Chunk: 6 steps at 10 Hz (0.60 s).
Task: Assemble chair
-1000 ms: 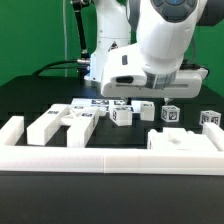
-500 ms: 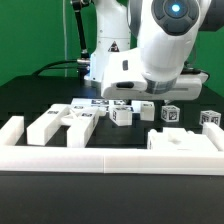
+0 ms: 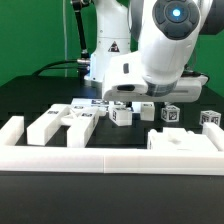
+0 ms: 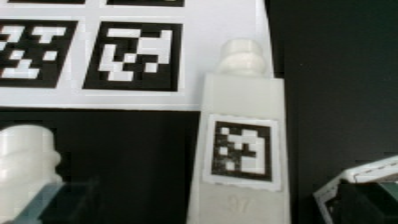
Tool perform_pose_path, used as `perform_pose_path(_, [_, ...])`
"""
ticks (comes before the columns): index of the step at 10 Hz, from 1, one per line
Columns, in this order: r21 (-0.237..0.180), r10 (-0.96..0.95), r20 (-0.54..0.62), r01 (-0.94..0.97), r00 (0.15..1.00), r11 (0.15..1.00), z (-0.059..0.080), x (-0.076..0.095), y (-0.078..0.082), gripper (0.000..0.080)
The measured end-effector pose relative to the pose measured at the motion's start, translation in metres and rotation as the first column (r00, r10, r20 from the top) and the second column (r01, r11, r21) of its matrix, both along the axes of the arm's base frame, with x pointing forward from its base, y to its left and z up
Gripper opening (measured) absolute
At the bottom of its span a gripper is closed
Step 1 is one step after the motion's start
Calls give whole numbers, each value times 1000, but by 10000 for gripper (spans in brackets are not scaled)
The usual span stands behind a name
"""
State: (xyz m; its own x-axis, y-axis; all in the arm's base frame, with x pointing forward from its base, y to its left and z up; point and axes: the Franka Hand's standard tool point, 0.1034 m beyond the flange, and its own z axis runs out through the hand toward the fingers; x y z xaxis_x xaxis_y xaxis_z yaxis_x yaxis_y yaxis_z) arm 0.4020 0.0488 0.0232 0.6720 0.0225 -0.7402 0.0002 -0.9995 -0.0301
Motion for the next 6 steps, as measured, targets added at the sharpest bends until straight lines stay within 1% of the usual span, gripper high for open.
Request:
perform_pose_path(3, [1,3,-1,-3,1000,1000,0,0,1,649])
perform_pose_path(6, [6,13,-2,-13,1000,1000,0,-1,7,649])
